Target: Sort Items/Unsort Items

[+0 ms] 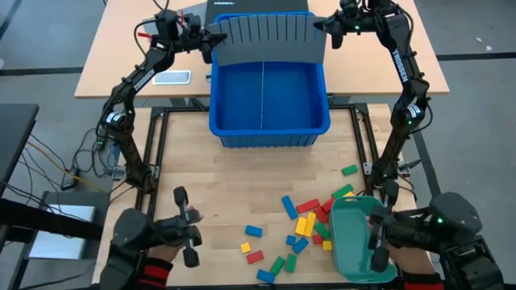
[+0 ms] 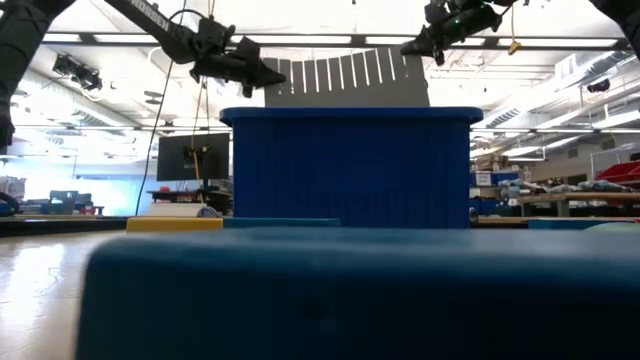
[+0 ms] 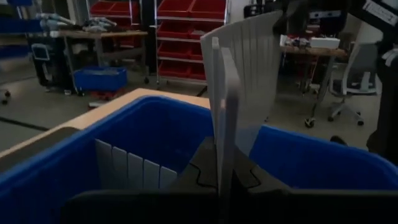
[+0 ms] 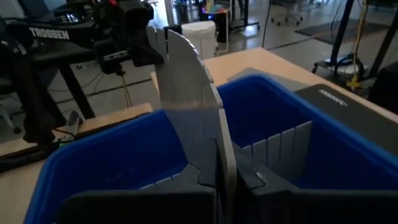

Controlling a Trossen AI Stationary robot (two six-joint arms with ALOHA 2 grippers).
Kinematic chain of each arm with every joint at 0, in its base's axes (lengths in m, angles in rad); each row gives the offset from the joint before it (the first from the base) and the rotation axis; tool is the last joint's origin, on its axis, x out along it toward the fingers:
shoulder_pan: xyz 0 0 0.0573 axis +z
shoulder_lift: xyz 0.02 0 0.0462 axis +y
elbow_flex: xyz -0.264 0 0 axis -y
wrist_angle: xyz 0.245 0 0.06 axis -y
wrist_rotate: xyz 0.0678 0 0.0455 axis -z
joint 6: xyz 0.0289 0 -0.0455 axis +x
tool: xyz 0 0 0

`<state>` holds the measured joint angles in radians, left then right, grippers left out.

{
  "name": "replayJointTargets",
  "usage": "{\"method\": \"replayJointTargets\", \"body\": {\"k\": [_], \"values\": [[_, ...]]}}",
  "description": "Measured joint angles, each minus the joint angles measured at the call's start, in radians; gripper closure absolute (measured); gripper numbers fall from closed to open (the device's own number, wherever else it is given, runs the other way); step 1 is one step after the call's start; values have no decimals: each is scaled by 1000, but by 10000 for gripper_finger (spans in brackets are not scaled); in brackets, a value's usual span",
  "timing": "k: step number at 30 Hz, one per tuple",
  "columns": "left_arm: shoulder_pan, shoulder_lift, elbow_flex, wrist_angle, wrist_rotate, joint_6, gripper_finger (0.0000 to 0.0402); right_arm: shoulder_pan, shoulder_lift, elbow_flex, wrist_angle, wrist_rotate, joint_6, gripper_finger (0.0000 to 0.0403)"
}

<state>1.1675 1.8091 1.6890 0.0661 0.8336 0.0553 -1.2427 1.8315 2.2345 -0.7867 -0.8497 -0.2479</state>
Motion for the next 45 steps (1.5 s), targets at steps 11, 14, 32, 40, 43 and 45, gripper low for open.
{"method": "replayJointTargets", "body": {"k": [11,14,32,40,43,45], "values": [[19,-2,0,-104,0,143,401,4,0,-4,-23,13,-66,402],[20,-2,0,-160,-17,195,401,4,0,-39,-19,18,-72,402],[30,-29,0,-221,-14,202,401,21,-2,-88,19,19,-58,403],[30,-27,3,-267,-12,253,401,18,-2,-88,17,19,-59,403],[30,-26,3,-258,-17,253,401,17,-2,-88,18,19,-59,403],[30,-25,2,-257,-31,254,401,16,-2,-88,19,19,-59,403]]}}
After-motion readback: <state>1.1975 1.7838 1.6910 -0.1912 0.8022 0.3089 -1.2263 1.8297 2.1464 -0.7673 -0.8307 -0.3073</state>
